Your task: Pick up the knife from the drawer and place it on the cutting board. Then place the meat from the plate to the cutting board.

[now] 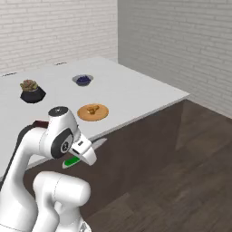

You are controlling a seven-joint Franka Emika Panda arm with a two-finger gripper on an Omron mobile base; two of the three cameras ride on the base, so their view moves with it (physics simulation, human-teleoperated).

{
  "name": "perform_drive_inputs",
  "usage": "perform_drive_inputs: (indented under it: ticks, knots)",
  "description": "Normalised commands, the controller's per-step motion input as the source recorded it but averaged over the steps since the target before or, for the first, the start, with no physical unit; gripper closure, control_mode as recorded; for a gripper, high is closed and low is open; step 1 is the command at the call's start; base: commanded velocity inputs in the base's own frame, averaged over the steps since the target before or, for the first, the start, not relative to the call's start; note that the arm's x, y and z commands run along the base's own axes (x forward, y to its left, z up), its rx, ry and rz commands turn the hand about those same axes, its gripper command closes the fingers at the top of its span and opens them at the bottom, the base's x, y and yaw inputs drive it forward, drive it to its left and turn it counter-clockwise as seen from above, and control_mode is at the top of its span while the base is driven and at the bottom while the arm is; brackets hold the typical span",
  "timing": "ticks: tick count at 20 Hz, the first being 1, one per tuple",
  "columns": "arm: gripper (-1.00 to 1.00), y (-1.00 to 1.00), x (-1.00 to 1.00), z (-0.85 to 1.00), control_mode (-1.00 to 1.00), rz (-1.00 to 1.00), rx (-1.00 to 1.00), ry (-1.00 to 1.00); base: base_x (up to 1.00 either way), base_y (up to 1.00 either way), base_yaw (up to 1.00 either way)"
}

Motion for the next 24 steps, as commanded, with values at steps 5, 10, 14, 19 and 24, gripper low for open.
perform_drive_inputs:
  ticks: [5, 10, 14, 19, 24]
  knots:
    - [1.00, 0.00, 0.00, 0.00, 1.00, 0.00, 0.00, 0.00, 0.59, -0.37, 0.85]
    - [1.00, 0.00, 0.00, 0.00, 1.00, 0.00, 0.00, 0.00, 0.30, -0.47, 0.90]
    - [1.00, 0.00, 0.00, 0.00, 1.00, 0.00, 0.00, 0.00, 0.40, -0.75, 0.70]
    - [1.00, 0.00, 0.00, 0.00, 1.00, 0.00, 0.00, 0.00, 0.15, -0.97, 0.54]
    - [1.00, 0.00, 0.00, 0.00, 1.00, 0.00, 0.00, 0.00, -0.01, -0.49, 0.30]
